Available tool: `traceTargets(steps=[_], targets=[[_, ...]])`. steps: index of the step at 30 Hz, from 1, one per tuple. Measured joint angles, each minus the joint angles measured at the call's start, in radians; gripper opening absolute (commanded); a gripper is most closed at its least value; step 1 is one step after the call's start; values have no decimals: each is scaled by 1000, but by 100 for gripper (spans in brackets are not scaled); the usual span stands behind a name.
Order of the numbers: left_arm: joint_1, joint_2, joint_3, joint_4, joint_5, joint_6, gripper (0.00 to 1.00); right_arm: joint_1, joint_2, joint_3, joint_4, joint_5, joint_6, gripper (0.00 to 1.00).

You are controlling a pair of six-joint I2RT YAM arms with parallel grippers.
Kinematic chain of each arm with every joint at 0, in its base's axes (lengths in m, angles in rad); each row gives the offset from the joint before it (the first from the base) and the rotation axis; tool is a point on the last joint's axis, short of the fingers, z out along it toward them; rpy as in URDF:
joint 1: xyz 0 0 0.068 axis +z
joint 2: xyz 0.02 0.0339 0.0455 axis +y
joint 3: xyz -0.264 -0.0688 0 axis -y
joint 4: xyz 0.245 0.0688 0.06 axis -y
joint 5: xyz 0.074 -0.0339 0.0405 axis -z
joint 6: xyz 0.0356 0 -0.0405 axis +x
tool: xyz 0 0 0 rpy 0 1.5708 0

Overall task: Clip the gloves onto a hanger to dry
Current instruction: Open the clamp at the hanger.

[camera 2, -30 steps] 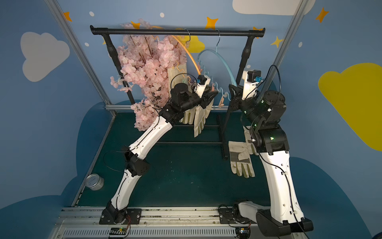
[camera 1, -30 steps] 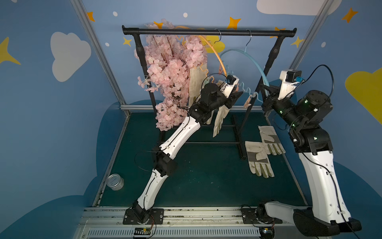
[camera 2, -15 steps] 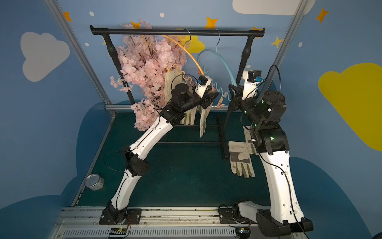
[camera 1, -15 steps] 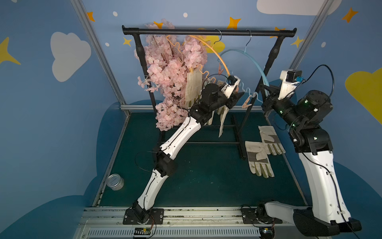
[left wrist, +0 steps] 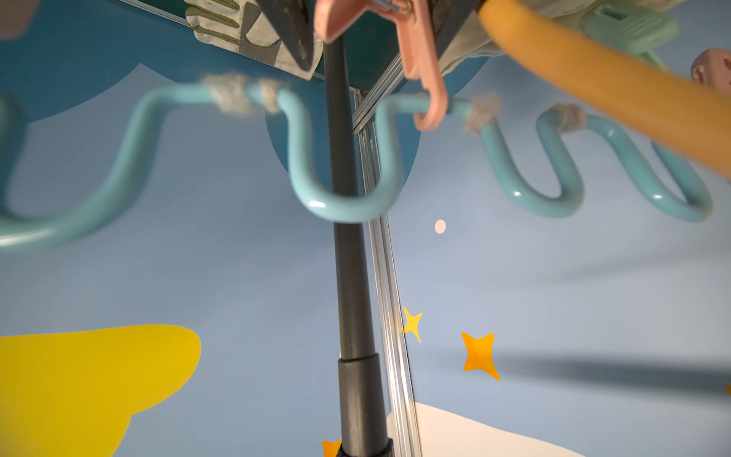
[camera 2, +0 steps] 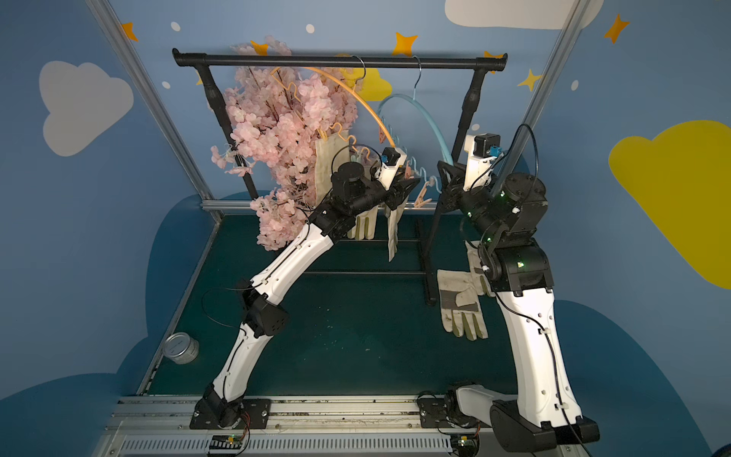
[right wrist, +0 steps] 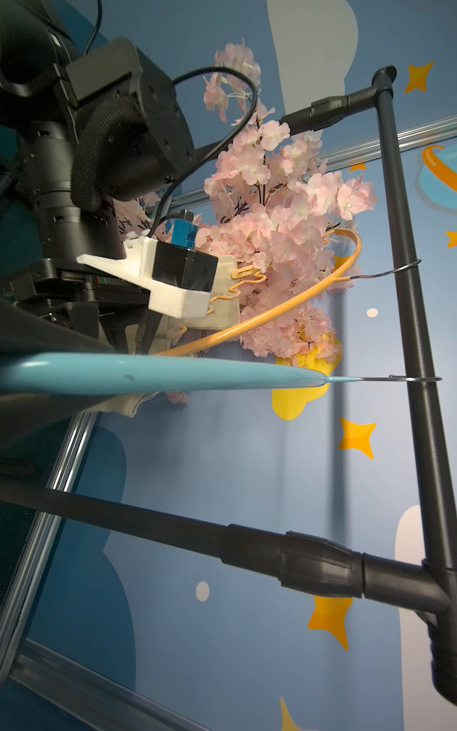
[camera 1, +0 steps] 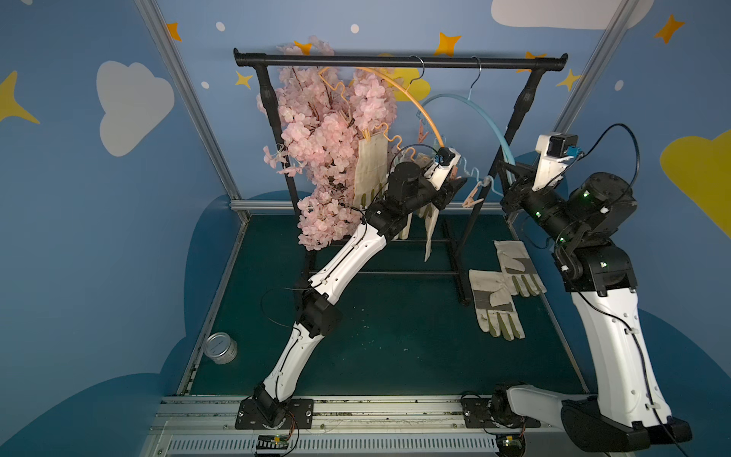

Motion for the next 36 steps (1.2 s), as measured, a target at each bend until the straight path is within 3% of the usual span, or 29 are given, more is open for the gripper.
traceTargets(steps=[9, 11, 20, 36], targets=[[-2, 0, 0, 0, 1, 0, 47, 0, 0, 0, 0, 0, 0, 7], [-2, 0, 0, 1, 0, 1, 42, 0, -1, -2, 1, 0, 0, 7], [-3, 0, 0, 1, 1, -2, 51, 0, -5, -6, 2, 1, 0, 7], [-5, 0, 0, 5, 1, -3, 49, 0, -5, -8, 4, 1, 0, 7]])
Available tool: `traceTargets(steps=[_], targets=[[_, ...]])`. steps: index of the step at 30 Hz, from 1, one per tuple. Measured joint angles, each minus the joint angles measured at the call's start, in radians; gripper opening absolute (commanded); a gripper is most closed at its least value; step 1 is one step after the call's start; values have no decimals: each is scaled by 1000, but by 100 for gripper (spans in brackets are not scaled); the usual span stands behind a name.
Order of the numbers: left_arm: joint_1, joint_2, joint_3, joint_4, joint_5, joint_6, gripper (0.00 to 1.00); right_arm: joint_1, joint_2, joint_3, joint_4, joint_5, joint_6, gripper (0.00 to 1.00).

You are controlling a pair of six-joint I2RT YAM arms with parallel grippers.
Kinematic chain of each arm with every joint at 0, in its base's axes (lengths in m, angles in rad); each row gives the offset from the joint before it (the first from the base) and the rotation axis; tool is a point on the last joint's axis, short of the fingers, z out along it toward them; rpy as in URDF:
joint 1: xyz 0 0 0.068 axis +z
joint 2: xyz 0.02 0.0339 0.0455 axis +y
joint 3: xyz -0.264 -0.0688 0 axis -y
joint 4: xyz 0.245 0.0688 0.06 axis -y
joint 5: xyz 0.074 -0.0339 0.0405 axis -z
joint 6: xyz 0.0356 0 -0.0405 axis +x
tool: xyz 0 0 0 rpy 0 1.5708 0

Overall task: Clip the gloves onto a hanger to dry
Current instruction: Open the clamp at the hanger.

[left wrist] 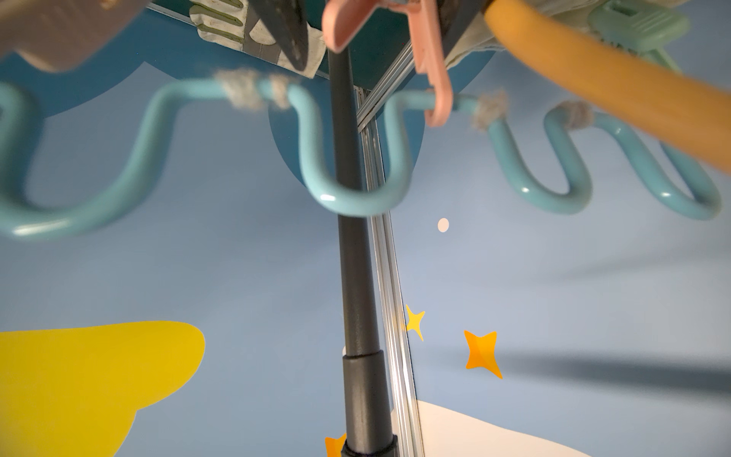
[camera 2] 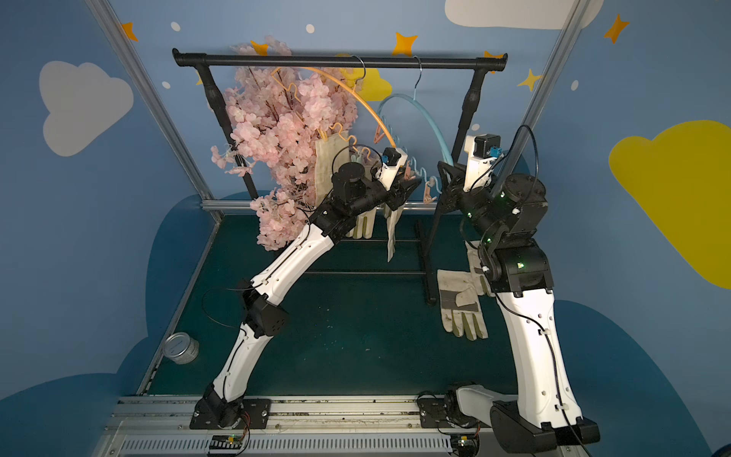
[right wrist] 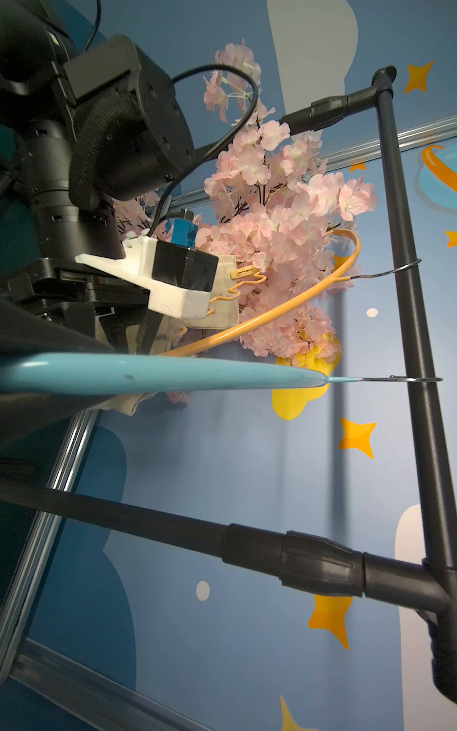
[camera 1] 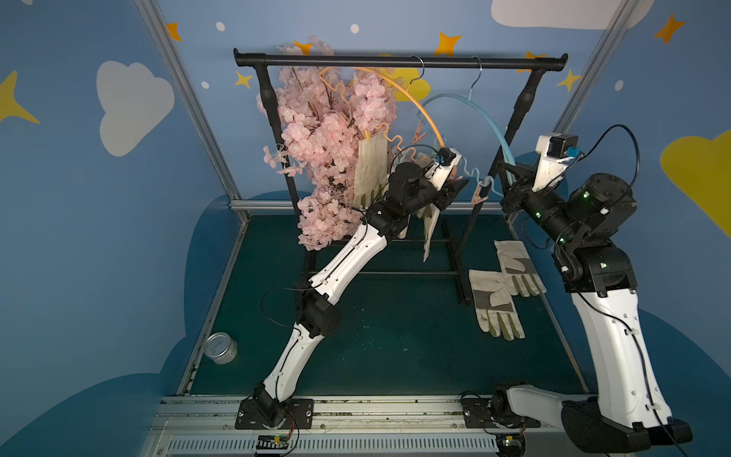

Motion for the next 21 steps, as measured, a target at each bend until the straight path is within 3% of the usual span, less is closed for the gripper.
traceTargets(steps=[8, 15, 19, 21], targets=[[-3, -9, 0, 4, 0, 0, 48, 0, 0, -4, 5, 0, 0, 7], [-3, -19, 0, 4, -4, 5, 26, 0, 0, -6, 7, 0, 0, 7], [-1, -19, 0, 4, -5, 6, 29, 0, -1, -6, 8, 0, 1, 7], [-1, -19, 0, 4, -5, 8, 21, 0, -1, -6, 8, 0, 0, 7]])
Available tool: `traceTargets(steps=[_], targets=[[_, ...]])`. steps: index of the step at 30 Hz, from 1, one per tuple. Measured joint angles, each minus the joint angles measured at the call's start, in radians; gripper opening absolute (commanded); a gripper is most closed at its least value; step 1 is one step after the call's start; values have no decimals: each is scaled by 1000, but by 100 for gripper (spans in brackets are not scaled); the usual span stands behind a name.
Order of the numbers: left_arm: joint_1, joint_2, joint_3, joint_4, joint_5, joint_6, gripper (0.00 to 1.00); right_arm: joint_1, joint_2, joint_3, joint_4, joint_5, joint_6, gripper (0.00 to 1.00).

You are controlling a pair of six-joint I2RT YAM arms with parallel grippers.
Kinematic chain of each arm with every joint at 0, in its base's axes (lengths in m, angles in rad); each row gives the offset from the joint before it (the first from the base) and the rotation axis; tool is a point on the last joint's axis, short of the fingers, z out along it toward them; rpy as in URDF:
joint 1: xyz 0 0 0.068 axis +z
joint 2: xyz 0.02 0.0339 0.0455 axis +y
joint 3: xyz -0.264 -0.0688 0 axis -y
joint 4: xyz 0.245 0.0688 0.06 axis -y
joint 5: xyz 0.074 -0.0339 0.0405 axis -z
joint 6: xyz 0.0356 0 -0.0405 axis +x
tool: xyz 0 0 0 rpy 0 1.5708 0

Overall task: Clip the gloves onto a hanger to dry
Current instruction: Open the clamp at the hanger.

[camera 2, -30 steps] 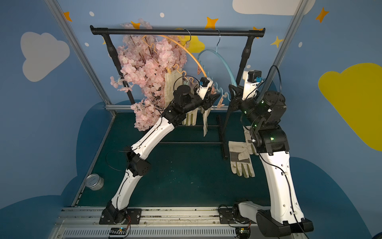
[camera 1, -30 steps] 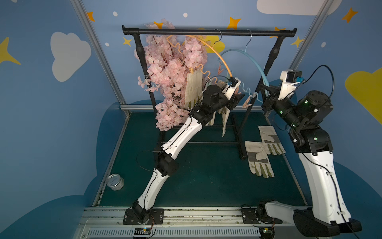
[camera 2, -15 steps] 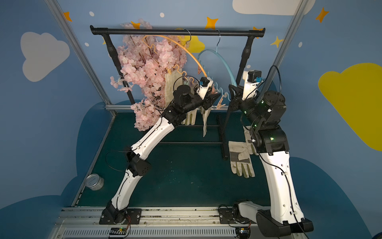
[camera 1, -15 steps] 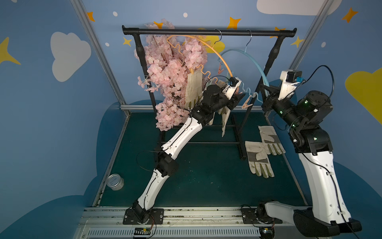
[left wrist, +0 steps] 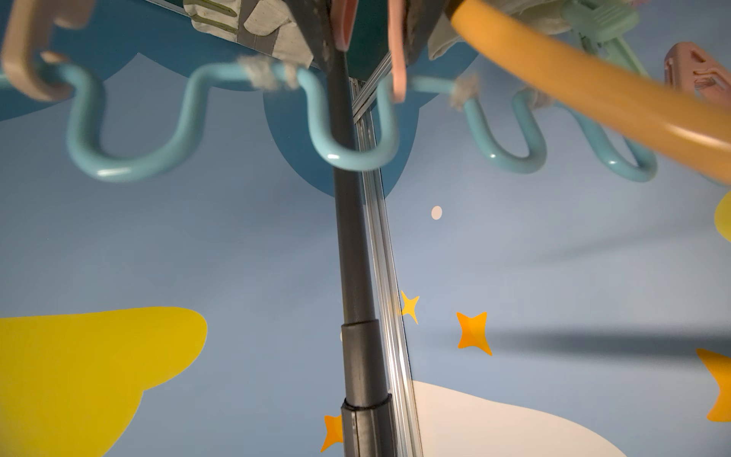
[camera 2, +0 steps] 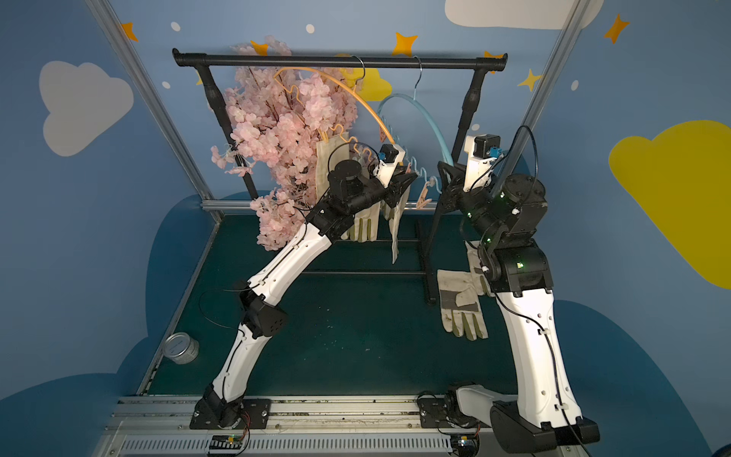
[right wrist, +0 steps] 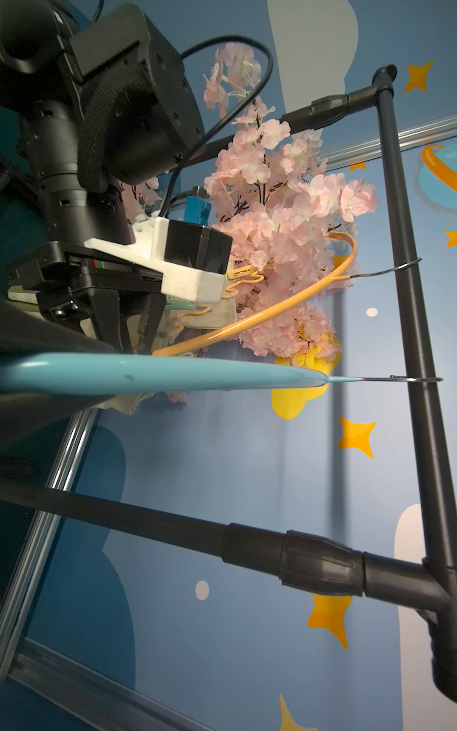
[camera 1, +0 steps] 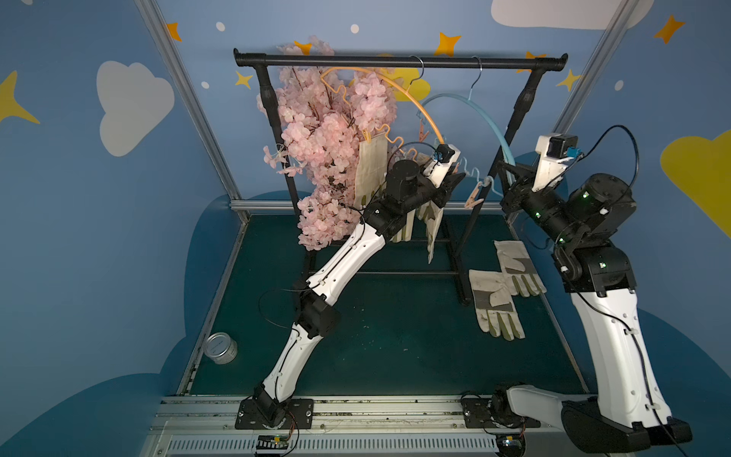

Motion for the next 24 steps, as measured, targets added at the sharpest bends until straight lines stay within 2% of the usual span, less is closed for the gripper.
traceTargets(steps=[2, 4, 5, 7, 10, 11, 19, 24], targets=[[0, 0, 0, 0, -6, -2, 24, 0, -1, 0, 0, 0, 0, 7], [0, 0, 0, 0, -7, -1, 18, 0, -1, 0, 0, 0, 0, 10], [1, 0, 0, 1, -12, -2, 18, 0, -1, -1, 0, 0, 0, 16], [2, 0, 0, 1, -14, -1, 20, 0, -3, -4, 3, -1, 0, 36], [1, 0, 0, 2, -14, -1, 21, 0, -11, -17, 16, -3, 2, 56], [1, 0, 0, 2, -14, -1, 21, 0, -17, -24, 22, -2, 6, 59], [1, -1, 0, 2, -14, -1, 22, -1, -121, -136, 48, 58, 25, 65], [1, -1, 0, 1, -14, -1, 23, -14, -243, -260, 65, 229, 60, 65]])
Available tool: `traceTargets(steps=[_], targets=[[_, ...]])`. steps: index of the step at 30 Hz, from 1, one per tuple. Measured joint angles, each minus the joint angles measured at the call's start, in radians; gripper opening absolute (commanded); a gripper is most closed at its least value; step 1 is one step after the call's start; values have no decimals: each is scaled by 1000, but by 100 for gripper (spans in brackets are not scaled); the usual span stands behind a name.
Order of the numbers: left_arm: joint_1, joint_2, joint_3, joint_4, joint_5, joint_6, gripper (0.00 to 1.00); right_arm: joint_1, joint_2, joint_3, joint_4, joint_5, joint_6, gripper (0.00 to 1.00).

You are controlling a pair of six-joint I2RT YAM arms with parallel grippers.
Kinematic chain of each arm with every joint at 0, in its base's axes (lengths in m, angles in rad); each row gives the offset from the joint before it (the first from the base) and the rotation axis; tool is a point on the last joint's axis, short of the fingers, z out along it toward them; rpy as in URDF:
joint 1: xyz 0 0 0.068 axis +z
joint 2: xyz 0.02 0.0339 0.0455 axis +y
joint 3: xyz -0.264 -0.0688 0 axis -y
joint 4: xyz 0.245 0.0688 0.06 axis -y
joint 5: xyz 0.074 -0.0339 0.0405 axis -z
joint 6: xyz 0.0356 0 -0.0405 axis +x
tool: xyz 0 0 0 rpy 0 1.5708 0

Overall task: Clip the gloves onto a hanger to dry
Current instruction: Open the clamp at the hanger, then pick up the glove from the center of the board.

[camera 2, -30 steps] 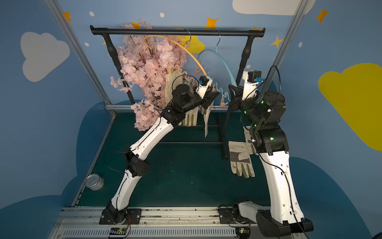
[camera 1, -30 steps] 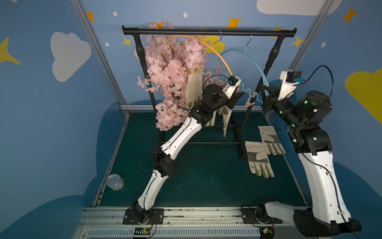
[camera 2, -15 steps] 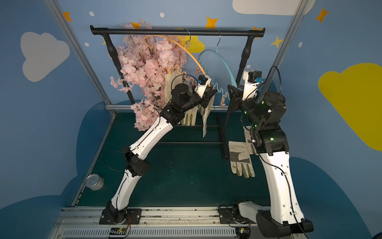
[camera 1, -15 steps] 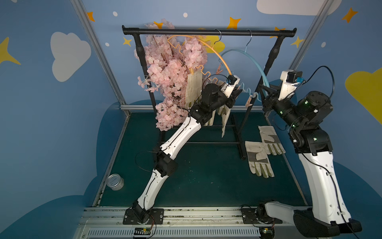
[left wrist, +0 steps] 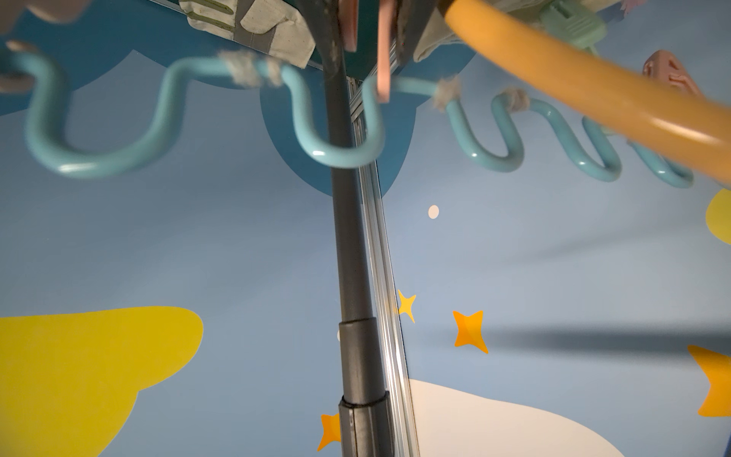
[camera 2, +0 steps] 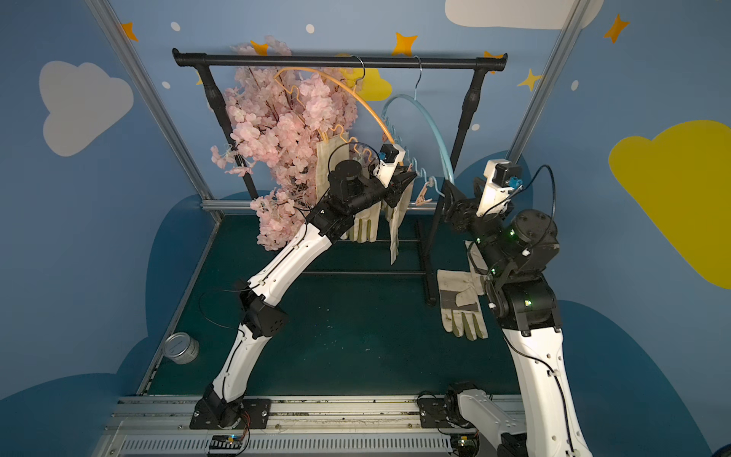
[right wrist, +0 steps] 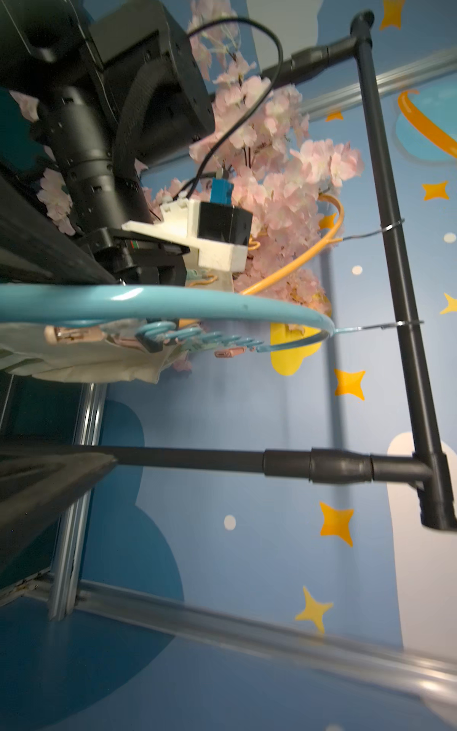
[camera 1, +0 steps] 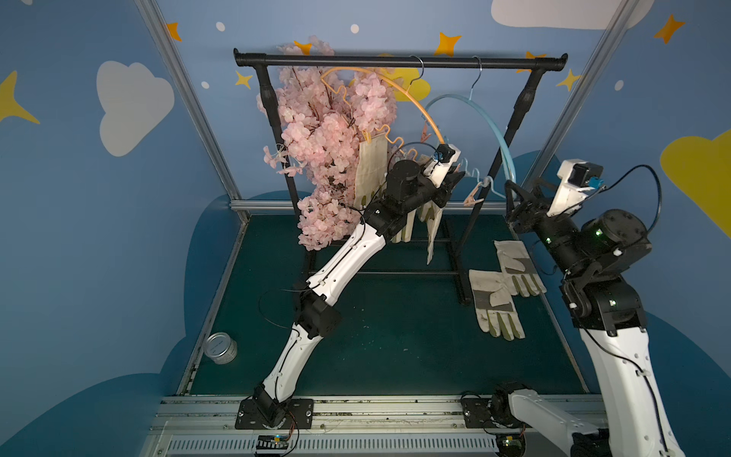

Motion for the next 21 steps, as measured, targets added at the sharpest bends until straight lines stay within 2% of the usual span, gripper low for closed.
traceTargets(steps=[5, 10, 15, 21], targets=[[0, 0, 0, 0, 0, 0, 23, -76, -84, -99, -21, 200, 55, 60], [0, 0, 0, 0, 0, -4, 23, -232, -97, -200, -76, 261, 182, 52], [0, 0, 0, 0, 3, -9, 24, -354, -11, -380, -104, 206, 307, 34], [0, 0, 0, 0, 15, -20, 24, -417, 314, -409, -106, 29, 366, 35]])
